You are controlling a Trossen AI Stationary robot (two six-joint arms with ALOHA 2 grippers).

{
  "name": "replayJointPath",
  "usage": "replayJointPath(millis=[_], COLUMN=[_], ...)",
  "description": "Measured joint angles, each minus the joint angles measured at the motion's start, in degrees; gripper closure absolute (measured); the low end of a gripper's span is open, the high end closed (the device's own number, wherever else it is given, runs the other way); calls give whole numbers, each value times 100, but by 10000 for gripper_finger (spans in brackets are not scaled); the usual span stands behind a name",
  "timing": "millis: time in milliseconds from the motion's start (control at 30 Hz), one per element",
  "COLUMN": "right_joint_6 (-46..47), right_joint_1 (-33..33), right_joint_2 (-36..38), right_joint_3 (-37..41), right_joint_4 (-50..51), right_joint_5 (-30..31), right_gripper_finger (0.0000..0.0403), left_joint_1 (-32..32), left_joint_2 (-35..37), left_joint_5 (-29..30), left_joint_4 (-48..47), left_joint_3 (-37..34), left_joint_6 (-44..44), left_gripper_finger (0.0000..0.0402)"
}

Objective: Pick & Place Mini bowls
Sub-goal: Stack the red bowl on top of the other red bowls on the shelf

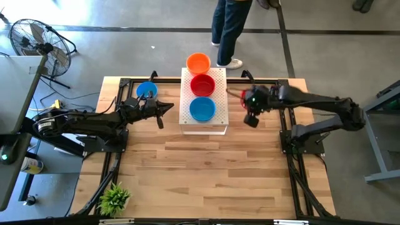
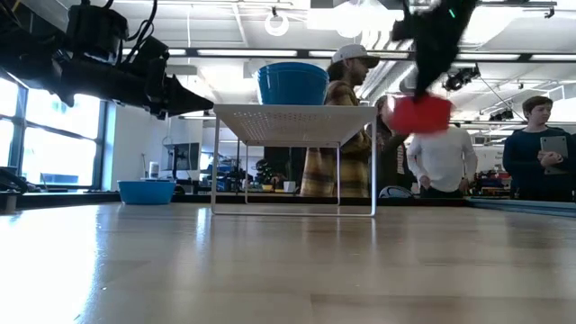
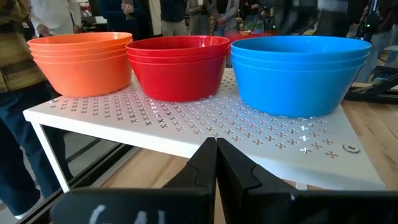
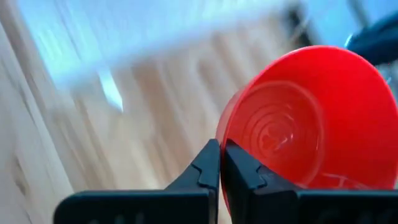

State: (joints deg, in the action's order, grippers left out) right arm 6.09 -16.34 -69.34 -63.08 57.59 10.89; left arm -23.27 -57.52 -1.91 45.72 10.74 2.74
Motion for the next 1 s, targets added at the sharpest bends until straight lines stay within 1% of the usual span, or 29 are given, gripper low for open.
replayJointPath(millis=[133,267,467,633,733,800,900,1000], right_joint_6=[-389,-1126,-2405,-2916,-3063,-3084,-3129,-3189], right_joint_1=[-34,-96,-201,-305,-346,-377,-397,-402], right_joint_2=[-430,-1307,-2950,-4058,-4535,-4732,-4882,-4899], right_joint_3=[-1252,-2539,-4441,-5824,-6360,-6598,-6710,-6628], right_joint_4=[-92,-174,18,653,1101,1213,1332,1309], right_joint_5=[120,76,-582,-808,-812,-833,-994,-1040], right_gripper_finger=[400,401,401,401,401,401,401,400], left_joint_1=[0,0,0,0,0,0,0,0], left_joint_2=[0,0,0,0,0,0,0,0], left_joint_5=[0,-1,0,0,0,0,-1,0], left_joint_4=[8,25,20,-11,-40,-38,-44,-43], left_joint_3=[0,0,0,0,0,0,0,0], left_joint_6=[0,-2,-2,-2,-2,-2,-2,-2], left_gripper_finger=[401,401,401,401,401,401,401,401])
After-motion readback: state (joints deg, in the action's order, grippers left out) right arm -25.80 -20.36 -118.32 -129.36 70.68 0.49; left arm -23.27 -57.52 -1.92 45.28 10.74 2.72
